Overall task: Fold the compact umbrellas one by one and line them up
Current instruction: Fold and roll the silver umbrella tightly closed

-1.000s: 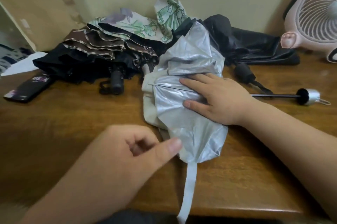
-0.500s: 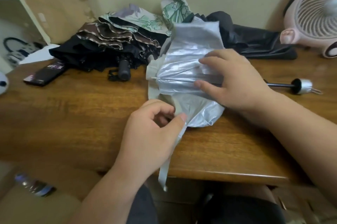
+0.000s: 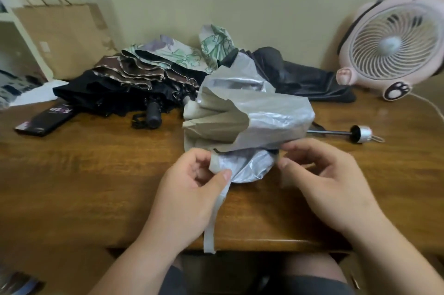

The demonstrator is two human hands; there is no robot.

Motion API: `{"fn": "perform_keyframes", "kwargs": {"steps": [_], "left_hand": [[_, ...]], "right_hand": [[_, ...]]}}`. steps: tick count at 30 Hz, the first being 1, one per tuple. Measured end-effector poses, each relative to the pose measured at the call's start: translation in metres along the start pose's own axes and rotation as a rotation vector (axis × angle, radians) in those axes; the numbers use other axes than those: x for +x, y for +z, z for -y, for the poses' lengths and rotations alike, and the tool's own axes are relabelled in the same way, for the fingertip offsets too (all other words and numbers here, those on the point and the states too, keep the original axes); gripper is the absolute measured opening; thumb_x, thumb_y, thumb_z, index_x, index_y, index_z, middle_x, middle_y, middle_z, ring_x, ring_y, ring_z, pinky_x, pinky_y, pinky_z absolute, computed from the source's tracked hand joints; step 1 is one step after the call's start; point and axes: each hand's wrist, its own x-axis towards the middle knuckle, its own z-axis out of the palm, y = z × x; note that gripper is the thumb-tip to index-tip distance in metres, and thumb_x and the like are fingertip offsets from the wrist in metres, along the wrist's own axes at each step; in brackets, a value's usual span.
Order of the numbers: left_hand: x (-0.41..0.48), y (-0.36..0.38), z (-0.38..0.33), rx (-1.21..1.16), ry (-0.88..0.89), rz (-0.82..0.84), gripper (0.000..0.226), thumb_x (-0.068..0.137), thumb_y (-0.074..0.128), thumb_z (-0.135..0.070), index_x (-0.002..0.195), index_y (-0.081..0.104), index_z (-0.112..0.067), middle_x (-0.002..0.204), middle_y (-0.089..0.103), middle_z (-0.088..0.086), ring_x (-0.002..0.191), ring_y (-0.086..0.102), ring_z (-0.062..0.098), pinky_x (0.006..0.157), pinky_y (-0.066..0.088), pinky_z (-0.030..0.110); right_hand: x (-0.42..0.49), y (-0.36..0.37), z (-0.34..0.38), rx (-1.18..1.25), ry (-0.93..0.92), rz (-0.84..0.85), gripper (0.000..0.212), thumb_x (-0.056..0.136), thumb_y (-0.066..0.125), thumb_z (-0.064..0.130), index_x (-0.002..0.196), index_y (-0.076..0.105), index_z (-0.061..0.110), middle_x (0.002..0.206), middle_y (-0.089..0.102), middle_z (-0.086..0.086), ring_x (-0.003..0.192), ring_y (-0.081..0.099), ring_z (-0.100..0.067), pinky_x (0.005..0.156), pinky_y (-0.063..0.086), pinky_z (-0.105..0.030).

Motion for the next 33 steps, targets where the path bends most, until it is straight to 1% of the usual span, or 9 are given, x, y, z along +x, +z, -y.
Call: {"fn": "perform_keyframes", "kwargs": {"steps": [4,9,14,17,19,23,28,31,33], "left_hand": [[0.006,0.003,-0.003,0.043,-0.014,0.026,0.019,0.085,0.082,-0.02,0.095,0.069,-0.031,0.084,0.076,-0.01,0.078,0.072,0.009,0.076,0.061,0.04],[0.009,0.002,-0.005,-0.066,-0.021,0.013,0.021,0.086,0.08,-0.006,0.096,0.068,-0.02,0.084,0.077,-0.006,0.078,0.075,0.012,0.08,0.063,0.043],[0.012,-0.002,-0.001,-0.046,0.019,-0.001,0.014,0.091,0.074,-0.01,0.097,0.069,-0.022,0.084,0.077,-0.004,0.074,0.074,0.018,0.07,0.063,0.047],[0.013,-0.007,0.001,-0.018,0.048,-0.012,0.013,0.095,0.069,-0.014,0.1,0.068,-0.026,0.083,0.076,-0.008,0.062,0.068,0.008,0.057,0.055,0.024],[0.013,-0.01,0.003,-0.046,0.021,0.003,0.015,0.096,0.067,-0.014,0.105,0.064,-0.025,0.081,0.075,-0.007,0.056,0.063,0.007,0.055,0.051,0.019],[0.013,-0.01,0.004,-0.159,-0.021,0.098,0.02,0.101,0.06,-0.012,0.115,0.053,-0.025,0.088,0.077,0.005,0.06,0.063,0.021,0.056,0.046,0.032],[0.009,-0.012,0.008,-0.243,0.019,0.131,0.029,0.104,0.052,-0.003,0.118,0.051,-0.028,0.096,0.075,0.015,0.073,0.07,0.028,0.063,0.052,0.034],[0.007,-0.012,0.009,-0.193,0.065,0.157,0.033,0.101,0.058,-0.002,0.118,0.053,-0.03,0.095,0.075,0.01,0.08,0.071,0.021,0.071,0.055,0.034],[0.007,-0.012,0.009,-0.159,0.068,0.142,0.039,0.091,0.072,-0.003,0.117,0.055,-0.027,0.097,0.076,0.002,0.087,0.073,0.015,0.08,0.058,0.034]], "right_hand": [[-0.007,0.018,0.003,0.065,0.059,-0.014,0.055,0.086,0.079,0.021,0.128,0.058,0.05,0.089,0.074,0.016,0.079,0.067,0.001,0.07,0.047,-0.008],[-0.009,0.032,0.014,0.12,0.058,0.019,0.079,0.084,0.081,0.012,0.145,0.046,0.048,0.08,0.073,-0.003,0.054,0.05,-0.004,0.057,0.042,-0.012],[-0.007,0.041,0.012,0.327,0.142,-0.051,0.062,0.085,0.079,0.005,0.137,0.059,0.031,0.072,0.073,-0.005,0.058,0.056,-0.006,0.057,0.046,-0.013],[-0.005,0.032,0.003,0.393,0.198,-0.087,0.044,0.088,0.076,0.006,0.122,0.071,0.033,0.075,0.071,-0.003,0.063,0.056,-0.013,0.062,0.047,-0.025],[-0.004,0.026,-0.004,0.378,0.191,-0.087,0.038,0.09,0.073,0.007,0.113,0.075,0.038,0.076,0.07,-0.005,0.065,0.056,-0.018,0.064,0.043,-0.032],[-0.006,0.023,-0.006,0.323,0.171,-0.066,0.03,0.097,0.064,0.005,0.098,0.079,0.03,0.075,0.072,0.004,0.066,0.06,-0.01,0.065,0.043,-0.028],[-0.014,0.025,-0.009,0.291,0.176,-0.053,0.032,0.101,0.057,0.009,0.092,0.079,0.03,0.063,0.056,-0.005,0.061,0.042,-0.026,0.06,0.034,-0.039],[-0.017,0.026,-0.008,0.288,0.136,-0.031,0.023,0.097,0.064,0.011,0.092,0.08,0.027,0.068,0.067,0.005,0.061,0.054,-0.019,0.062,0.043,-0.032],[-0.018,0.025,-0.006,0.285,0.086,0.005,0.013,0.09,0.073,0.012,0.094,0.079,0.023,0.081,0.075,0.002,0.071,0.065,-0.019,0.067,0.05,-0.022]]}}
